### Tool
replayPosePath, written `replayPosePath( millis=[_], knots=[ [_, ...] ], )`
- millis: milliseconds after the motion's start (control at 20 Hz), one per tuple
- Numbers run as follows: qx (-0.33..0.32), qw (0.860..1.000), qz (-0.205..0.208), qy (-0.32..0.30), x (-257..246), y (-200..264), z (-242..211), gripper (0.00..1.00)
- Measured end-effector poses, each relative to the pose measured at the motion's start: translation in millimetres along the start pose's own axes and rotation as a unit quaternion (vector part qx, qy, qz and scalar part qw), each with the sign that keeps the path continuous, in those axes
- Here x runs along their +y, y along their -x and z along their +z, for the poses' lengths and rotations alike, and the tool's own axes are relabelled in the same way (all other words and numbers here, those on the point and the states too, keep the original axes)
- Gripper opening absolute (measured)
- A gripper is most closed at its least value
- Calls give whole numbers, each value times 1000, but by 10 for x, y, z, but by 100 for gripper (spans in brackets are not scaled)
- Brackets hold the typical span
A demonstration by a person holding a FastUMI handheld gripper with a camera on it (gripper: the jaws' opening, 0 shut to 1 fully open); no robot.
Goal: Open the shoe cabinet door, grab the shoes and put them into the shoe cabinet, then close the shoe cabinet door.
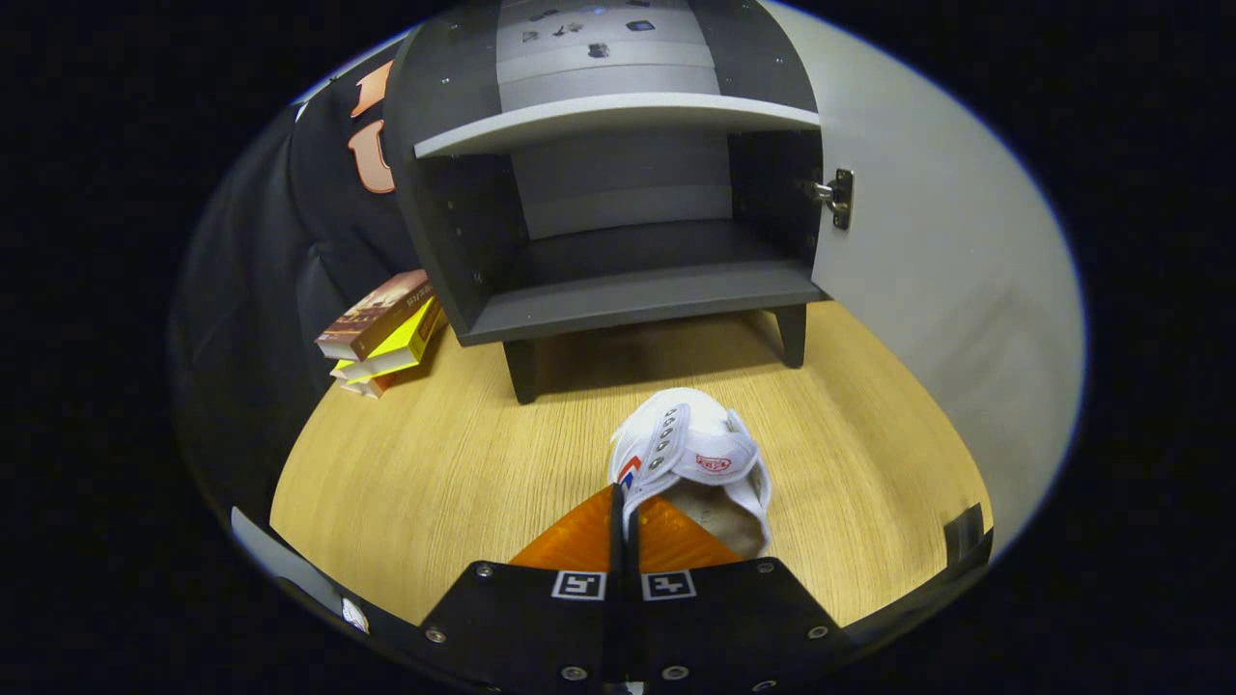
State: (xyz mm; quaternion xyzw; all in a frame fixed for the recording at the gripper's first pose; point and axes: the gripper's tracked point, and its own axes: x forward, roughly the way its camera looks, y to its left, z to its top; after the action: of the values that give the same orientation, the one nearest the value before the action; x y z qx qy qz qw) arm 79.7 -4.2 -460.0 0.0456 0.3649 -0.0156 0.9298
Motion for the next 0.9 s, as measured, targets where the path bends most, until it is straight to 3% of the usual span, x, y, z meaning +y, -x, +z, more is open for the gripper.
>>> replayPosePath(
  millis=[350,700,900],
  knots=[
    [-92,996,-7,12,-24,526,962,0],
    [-194,980,-21,38,1,1154,2022,0],
    [-235,970,-11,66,121,1229,2497,0]
  ],
)
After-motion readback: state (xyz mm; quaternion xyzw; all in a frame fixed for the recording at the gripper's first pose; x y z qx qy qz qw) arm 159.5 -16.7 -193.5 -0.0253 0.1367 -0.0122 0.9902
